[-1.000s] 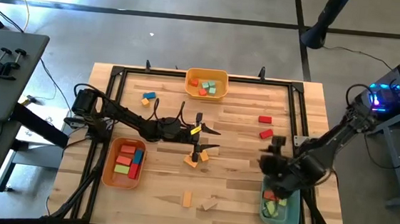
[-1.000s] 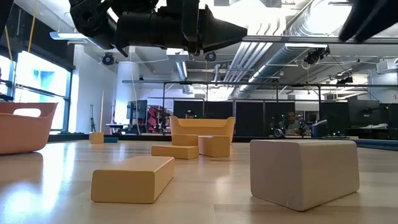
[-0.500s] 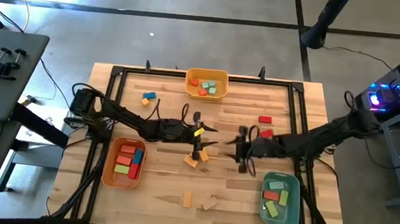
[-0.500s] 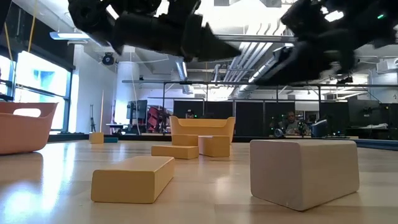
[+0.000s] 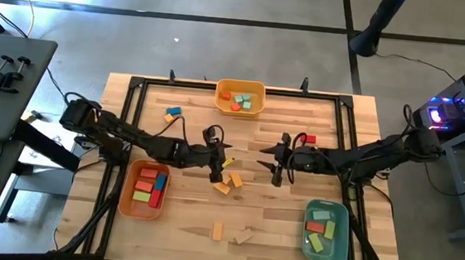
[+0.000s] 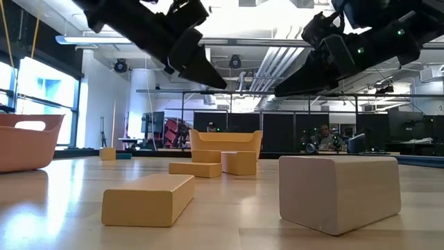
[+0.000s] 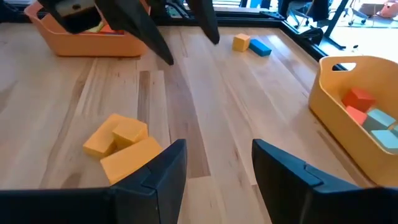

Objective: Sort blocks by size
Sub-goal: Put the thick brown block into the orange bin

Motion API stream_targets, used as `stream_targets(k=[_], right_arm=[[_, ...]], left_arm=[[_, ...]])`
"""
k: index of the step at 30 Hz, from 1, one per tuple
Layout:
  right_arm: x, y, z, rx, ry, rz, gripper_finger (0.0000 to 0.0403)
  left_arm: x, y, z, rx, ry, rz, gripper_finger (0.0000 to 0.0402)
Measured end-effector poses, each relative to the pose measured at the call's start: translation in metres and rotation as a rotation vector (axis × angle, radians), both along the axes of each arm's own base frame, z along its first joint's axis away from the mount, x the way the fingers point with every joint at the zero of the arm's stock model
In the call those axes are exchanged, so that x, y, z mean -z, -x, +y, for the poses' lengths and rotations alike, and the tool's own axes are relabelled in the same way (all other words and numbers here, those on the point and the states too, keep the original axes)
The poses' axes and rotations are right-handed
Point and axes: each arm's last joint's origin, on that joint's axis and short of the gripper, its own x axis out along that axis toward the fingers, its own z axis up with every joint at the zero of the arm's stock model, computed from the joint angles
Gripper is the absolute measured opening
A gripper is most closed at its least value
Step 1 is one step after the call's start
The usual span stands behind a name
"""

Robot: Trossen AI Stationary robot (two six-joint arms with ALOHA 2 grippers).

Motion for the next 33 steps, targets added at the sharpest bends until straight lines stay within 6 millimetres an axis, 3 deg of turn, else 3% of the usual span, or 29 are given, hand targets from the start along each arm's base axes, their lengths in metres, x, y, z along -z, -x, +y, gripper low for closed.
stream_targets(k=[5, 12, 20, 25, 33], right_arm=[[0.000, 0.000, -0.013, 0.041, 0.053, 0.012, 0.0185], [-0.001, 0.003, -0.056, 0.188, 0.099, 0.021, 0.0207], [-0.004, 0.011, -0.094, 0.191, 0.187, 0.031, 0.0213], [-0.005, 0.017, -0.113, 0.255, 0.208, 0.032, 0.0213], [-0.006, 0.023, -0.126, 0.355, 0.119, -0.009, 0.0213]], left_arm=[[0.015, -0.006, 0.021, 0.079, 0.055, 0.043, 0.0186], [0.024, -0.019, 0.075, 0.132, 0.141, -0.055, 0.0186], [0.013, -0.010, 0.140, 0.019, 0.077, -0.175, 0.0186], [0.008, -0.004, 0.161, -0.028, 0.012, -0.213, 0.0186], [0.008, 0.008, 0.187, -0.243, 0.078, -0.258, 0.0186]])
